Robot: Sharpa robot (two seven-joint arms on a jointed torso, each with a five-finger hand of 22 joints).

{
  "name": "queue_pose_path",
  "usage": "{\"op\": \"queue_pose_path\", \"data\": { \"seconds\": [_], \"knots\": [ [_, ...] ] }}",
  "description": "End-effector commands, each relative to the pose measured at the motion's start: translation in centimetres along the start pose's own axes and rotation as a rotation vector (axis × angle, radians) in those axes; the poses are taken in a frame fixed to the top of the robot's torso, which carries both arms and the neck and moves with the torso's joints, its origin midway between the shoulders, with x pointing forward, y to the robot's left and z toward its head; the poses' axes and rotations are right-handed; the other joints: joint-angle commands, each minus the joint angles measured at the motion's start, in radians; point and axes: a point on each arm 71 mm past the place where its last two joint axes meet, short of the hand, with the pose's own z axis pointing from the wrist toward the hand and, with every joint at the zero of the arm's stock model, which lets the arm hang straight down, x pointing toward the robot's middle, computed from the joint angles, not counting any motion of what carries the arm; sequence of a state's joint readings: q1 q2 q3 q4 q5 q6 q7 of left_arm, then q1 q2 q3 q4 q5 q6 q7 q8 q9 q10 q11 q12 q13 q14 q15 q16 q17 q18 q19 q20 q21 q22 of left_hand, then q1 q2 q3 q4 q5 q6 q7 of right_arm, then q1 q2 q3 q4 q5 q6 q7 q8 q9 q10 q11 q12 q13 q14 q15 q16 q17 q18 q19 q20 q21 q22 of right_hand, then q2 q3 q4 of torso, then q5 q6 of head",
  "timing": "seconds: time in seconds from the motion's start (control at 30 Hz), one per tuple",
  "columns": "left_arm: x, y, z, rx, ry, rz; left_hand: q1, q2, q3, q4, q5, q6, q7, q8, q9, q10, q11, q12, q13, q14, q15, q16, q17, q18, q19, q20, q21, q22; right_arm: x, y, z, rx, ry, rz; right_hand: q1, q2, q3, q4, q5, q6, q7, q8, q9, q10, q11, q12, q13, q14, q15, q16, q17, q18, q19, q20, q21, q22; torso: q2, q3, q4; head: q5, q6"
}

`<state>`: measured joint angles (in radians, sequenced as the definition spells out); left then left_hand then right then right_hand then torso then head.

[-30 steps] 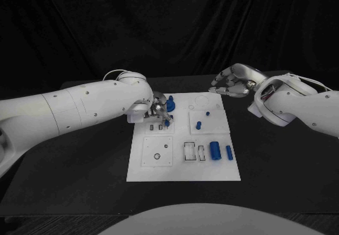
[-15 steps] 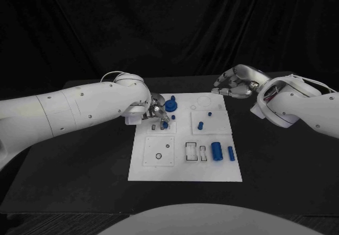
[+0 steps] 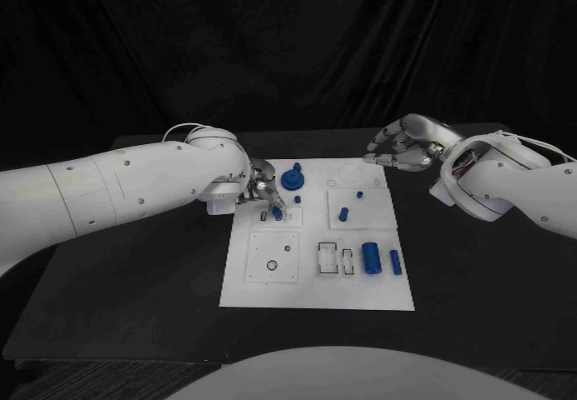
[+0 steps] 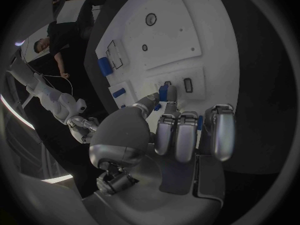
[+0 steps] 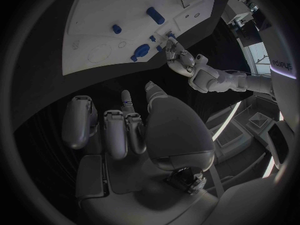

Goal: Assemble the parts on the task board

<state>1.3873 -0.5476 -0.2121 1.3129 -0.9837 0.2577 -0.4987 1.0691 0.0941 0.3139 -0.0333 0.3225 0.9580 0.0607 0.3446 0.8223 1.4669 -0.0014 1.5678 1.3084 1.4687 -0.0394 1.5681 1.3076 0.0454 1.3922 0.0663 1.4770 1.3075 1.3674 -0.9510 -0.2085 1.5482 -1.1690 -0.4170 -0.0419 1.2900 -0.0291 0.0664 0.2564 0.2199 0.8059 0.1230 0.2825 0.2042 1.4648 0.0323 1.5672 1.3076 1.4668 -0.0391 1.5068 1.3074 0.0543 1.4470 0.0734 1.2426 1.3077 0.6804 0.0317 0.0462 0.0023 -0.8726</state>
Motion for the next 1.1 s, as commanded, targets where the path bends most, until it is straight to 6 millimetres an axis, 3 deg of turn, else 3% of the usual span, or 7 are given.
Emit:
{"op": "queue_pose_path", "data": {
  "seconds": [0.03, 0.43, 1.1],
  "knots": [
    [-0.13, -0.16, -0.06, 0.002, -0.025, -0.014, -0.015, 0.000, 0.026, -0.019, 0.003, 0.005, -0.005, -0.006, 0.001, 0.104, -0.006, 0.003, 0.262, 0.102, -0.008, 0.003, 0.263, 0.001, 0.007, 0.000, -0.007, 0.131, 0.20, -0.22, -0.04, 0.019, 0.013, -0.001, 0.009, 0.000, 0.001, -0.005, 0.006, 0.006, 0.000, 0.005, -0.002, 0.106, 0.006, 0.004, 0.263, 0.085, 0.006, -0.008, 0.183, 0.021, -0.009, 0.000, -0.006, 0.160, 0.000, -0.0005, 0.0002, 0.001, 0.000],
    [-0.03, 0.23, -0.24, -0.023, -0.035, -0.023, -0.027, -0.002, 0.040, -0.015, 0.010, 0.005, -0.004, -0.014, 0.004, 0.104, -0.005, 0.003, 0.262, 0.102, -0.007, 0.003, 0.263, 0.002, 0.005, 0.001, -0.010, 0.129, 0.35, -0.32, -0.10, 0.027, 0.024, 0.000, 0.010, 0.000, 0.000, -0.006, 0.006, 0.004, 0.000, 0.004, -0.003, 0.106, 0.006, 0.004, 0.263, 0.083, 0.006, -0.014, 0.176, 0.023, -0.012, 0.000, -0.016, 0.157, -0.001, -0.0017, -0.0002, 0.003, 0.000],
    [0.40, 0.70, -0.41, -0.039, -0.032, -0.029, -0.042, -0.006, 0.058, -0.011, 0.023, 0.011, -0.004, -0.022, 0.008, 0.104, -0.006, 0.003, 0.262, 0.102, -0.008, 0.003, 0.263, 0.002, 0.006, 0.000, -0.011, 0.129, 0.60, -0.34, -0.08, 0.034, 0.039, 0.000, 0.013, 0.001, -0.002, -0.007, 0.009, 0.003, 0.000, 0.003, -0.004, 0.106, 0.005, 0.004, 0.263, 0.080, 0.005, -0.023, 0.166, 0.026, -0.018, 0.000, -0.032, 0.152, 0.000, -0.0001, -0.0015, 0.010, 0.000]
  ]
}}
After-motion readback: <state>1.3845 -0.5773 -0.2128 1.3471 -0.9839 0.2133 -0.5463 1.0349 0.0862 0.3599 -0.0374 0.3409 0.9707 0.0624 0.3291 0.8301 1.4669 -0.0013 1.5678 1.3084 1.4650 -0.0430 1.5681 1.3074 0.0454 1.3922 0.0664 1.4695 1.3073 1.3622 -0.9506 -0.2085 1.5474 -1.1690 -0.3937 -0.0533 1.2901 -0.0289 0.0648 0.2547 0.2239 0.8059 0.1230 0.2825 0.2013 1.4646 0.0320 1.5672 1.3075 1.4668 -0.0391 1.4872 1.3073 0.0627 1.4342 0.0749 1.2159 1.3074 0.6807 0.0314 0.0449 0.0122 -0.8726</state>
